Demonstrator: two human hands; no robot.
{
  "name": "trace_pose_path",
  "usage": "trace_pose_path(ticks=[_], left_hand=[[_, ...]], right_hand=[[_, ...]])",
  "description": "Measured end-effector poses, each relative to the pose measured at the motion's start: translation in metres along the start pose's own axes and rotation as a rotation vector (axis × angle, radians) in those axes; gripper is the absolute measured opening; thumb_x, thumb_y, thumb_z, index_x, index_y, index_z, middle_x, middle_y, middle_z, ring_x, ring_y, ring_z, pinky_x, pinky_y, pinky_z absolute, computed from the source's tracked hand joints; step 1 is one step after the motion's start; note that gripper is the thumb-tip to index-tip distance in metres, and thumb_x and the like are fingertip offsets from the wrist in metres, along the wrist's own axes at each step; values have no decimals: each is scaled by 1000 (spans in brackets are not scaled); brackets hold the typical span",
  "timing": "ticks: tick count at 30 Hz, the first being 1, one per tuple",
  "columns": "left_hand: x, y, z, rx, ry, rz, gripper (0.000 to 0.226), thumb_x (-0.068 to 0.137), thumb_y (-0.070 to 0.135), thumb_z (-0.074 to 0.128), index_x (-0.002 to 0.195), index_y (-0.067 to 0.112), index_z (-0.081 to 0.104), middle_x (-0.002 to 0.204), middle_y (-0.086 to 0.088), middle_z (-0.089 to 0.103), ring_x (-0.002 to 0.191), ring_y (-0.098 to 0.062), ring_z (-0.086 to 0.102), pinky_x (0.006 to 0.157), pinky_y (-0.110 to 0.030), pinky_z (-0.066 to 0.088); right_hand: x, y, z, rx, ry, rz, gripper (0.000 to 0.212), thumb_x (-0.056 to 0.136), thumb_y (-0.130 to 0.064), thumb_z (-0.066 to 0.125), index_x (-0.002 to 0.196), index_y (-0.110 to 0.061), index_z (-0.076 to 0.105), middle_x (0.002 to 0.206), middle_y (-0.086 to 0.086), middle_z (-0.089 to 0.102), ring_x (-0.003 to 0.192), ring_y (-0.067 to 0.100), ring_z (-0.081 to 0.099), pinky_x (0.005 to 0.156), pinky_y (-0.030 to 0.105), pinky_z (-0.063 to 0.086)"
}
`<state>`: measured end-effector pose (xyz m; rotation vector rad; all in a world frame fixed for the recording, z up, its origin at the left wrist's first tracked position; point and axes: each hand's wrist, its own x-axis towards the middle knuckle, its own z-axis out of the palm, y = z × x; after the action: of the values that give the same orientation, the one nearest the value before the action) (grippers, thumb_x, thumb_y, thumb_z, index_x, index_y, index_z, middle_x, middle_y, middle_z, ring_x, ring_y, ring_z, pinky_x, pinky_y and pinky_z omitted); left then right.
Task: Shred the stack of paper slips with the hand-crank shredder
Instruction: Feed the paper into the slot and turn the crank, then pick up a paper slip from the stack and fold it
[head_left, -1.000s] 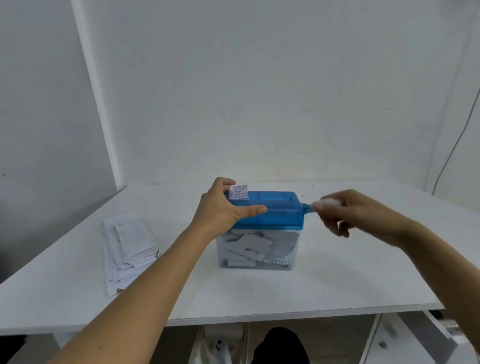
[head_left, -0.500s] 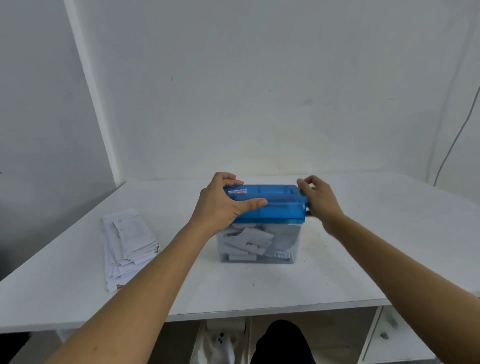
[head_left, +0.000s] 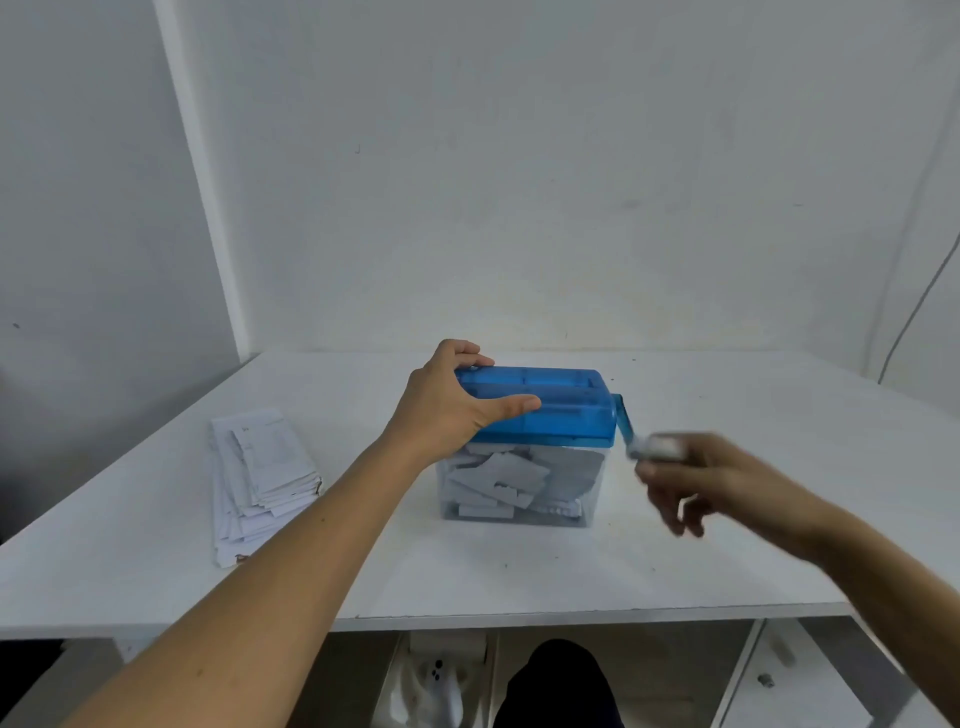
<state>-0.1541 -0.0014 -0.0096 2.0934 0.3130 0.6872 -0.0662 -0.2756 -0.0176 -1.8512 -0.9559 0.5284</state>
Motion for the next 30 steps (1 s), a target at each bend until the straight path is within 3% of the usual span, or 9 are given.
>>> trace_pose_path(ticks=[3,6,9,18,22,26,30], left_hand=[[-1,0,0,7,-1,1,91,59,61,86,134,28,45,127,17,58,121,-8,50,92,-21,43],[-3,2,0,-1,4,1,94,54,65,82,132,27,46,125,16,59,117,-8,53,85,-14,43],[-4,4,0,0,5,10,95,51,66,79,132,27,46,124,17,59,114,-6,52,79,-9,41],[-4,4,-1,10,9,0,86,64,60,84,133,27,46,126,17,58,112,-4,50,79,-10,41],[-5,3,-1,45,2,-8,88,64,64,83,135,28,45,130,16,57,120,-8,49,95,-25,47],[-5,4,-4,107,-46,9,94,68,69,76,144,27,40,140,14,53,128,-10,47,100,-27,42],[-13,7,-16,102,-69,37,92,72,72,61,150,30,36,154,14,42,138,-11,39,109,-32,38]], right_hand=[[10,-31,-16,-52,178,-72,44,91,-50,58,91,-6,62,71,5,65,61,17,59,55,29,48],[47,-40,-22,-69,423,-68,41,94,-52,61,102,-12,65,79,2,68,62,14,63,57,28,51],[81,-39,-21,-33,567,-21,36,95,-46,63,111,-14,56,95,3,68,74,17,67,58,28,52],[125,-11,-17,-262,393,253,14,100,-23,55,99,-11,62,104,6,63,92,17,56,72,26,48],[129,-27,-16,-188,447,195,8,96,-12,58,93,-13,65,103,4,66,87,13,57,67,24,46],[129,-64,-3,-119,454,73,13,95,-13,59,104,-10,68,102,2,68,84,10,62,61,20,42],[130,-100,24,-180,435,-83,10,94,-15,60,100,-14,68,100,-2,68,94,15,64,69,21,46]])
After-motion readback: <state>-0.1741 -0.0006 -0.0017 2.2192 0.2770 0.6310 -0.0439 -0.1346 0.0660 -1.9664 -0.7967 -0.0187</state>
